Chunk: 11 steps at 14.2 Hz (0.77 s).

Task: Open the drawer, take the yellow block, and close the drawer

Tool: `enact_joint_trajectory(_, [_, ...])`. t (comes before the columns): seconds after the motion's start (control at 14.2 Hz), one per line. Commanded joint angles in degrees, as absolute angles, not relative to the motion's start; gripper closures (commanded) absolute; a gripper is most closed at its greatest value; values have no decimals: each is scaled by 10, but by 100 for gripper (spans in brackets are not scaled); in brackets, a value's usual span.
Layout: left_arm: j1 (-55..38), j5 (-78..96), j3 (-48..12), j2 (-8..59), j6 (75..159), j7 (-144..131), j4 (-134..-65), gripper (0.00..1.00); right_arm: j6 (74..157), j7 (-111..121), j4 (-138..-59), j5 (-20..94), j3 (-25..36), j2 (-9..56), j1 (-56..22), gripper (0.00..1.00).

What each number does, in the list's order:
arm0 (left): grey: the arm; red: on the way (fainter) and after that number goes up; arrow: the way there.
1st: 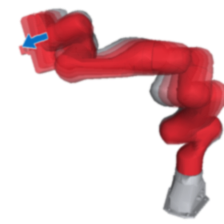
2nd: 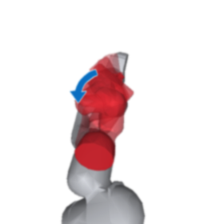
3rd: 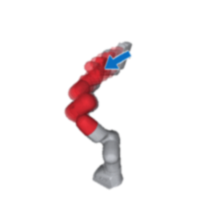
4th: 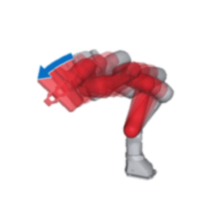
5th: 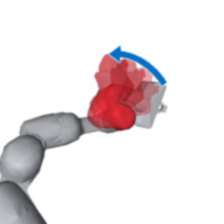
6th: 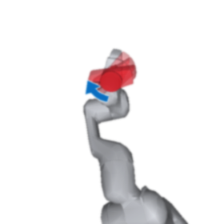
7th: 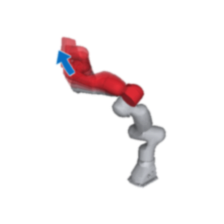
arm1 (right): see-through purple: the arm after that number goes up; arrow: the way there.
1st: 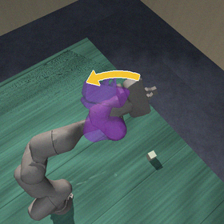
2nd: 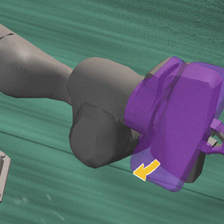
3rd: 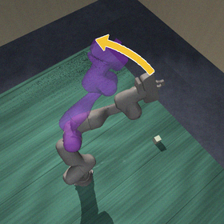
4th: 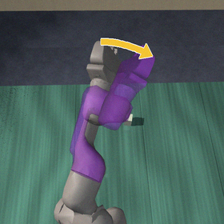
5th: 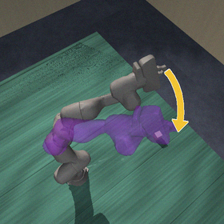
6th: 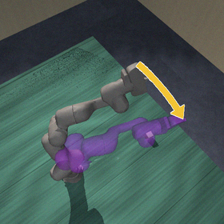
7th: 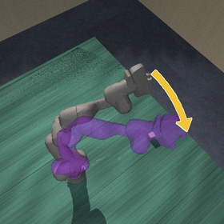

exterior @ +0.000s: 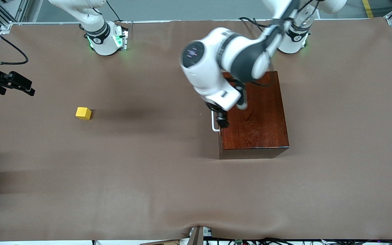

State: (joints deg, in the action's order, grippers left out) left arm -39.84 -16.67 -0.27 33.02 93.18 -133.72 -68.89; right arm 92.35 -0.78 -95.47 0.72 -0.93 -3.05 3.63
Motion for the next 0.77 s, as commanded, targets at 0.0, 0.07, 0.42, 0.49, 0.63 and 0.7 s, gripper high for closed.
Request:
enact_joint_trajectory(0.0, [-325, -160, -10, 300, 928, -1274, -699, 0, 915, -11, -942, -4, -11, -26, 33, 0])
enact_joint_trajectory(0.07, [-297, -157, -11, 294, 928, -1247, -699, 0, 915, -11, -942, -4, -11, -26, 33, 0])
enact_joint_trajectory(0.42, [-168, -119, -11, 256, 928, -1088, -706, 0, 915, -11, -942, -4, -11, -26, 33, 0])
enact_joint_trajectory(0.49, [-145, -113, -11, 249, 927, -1052, -707, 0, 915, -11, -942, -3, -11, -26, 33, 0])
enact_joint_trajectory(0.63, [-98, -106, -11, 232, 924, -972, -708, 0, 915, -11, -942, -3, -11, -26, 33, 0])
enact_joint_trajectory(0.7, [-71, -87, -11, 224, 924, -934, -710, 0, 915, -11, -942, -4, -11, -26, 33, 0])
